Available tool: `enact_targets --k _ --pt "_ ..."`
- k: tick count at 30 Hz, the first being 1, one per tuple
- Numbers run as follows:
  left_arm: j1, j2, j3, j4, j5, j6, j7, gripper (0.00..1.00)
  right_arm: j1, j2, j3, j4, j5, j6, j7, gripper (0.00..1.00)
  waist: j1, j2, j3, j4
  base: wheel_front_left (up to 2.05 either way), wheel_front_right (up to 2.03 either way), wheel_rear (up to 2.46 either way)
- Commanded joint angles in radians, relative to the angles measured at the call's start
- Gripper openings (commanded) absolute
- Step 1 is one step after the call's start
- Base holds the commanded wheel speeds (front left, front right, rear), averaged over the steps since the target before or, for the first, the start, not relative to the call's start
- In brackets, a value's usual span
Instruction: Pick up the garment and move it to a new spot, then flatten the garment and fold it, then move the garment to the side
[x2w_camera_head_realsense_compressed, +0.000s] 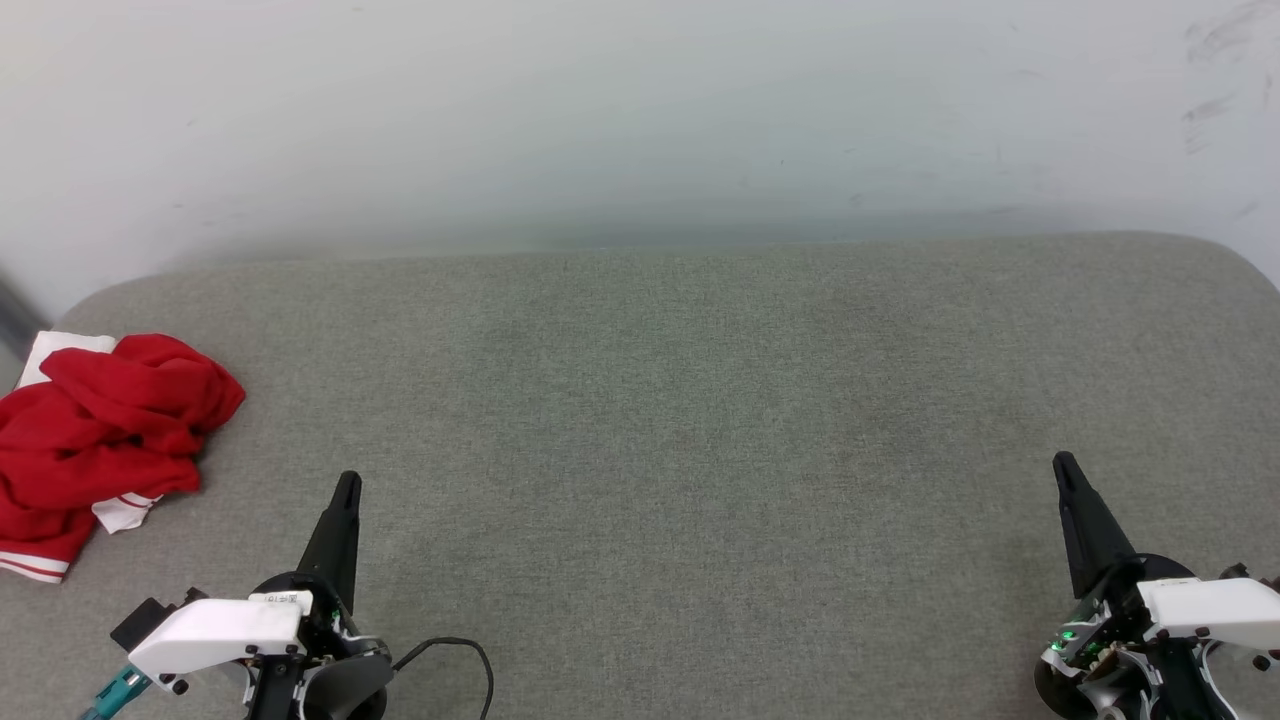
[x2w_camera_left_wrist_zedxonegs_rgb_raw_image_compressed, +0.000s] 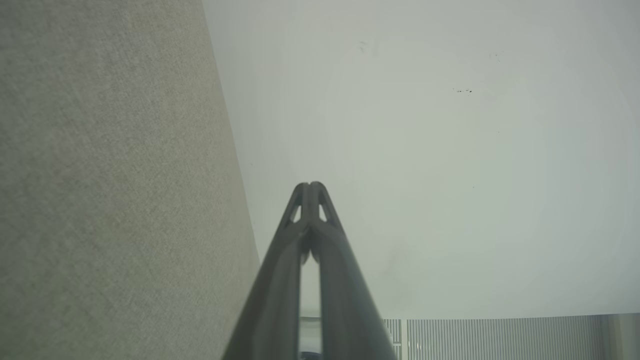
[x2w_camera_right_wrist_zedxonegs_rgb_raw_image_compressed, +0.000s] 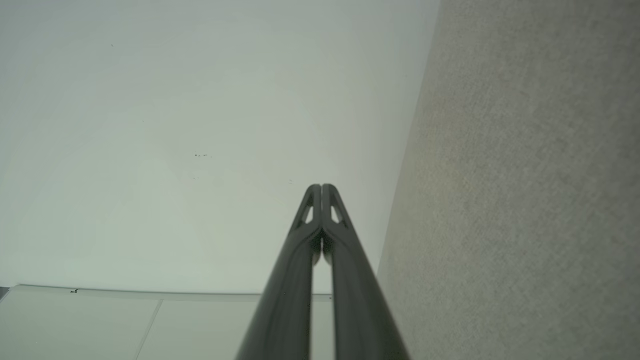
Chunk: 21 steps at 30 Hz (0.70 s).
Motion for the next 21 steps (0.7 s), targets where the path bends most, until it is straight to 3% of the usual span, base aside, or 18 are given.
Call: enact_targets --k 1,21 --pt "-0.006 -0.001 0.003 0.0 0.002 -0.003 0.002 0.0 -0.011 0.005 0.001 0.001 0.003 0.0 0.0 0.0 0.0 0.0 0.0 0.0 0.0 0.0 0.0" --pt "-0.006 -0.001 0.003 0.0 0.001 -0.003 0.002 0.0 -0.011 0.005 0.001 0.001 0.003 0.0 0.0 0.0 0.0 0.0 0.0 0.0 0.0 0.0 0.0"
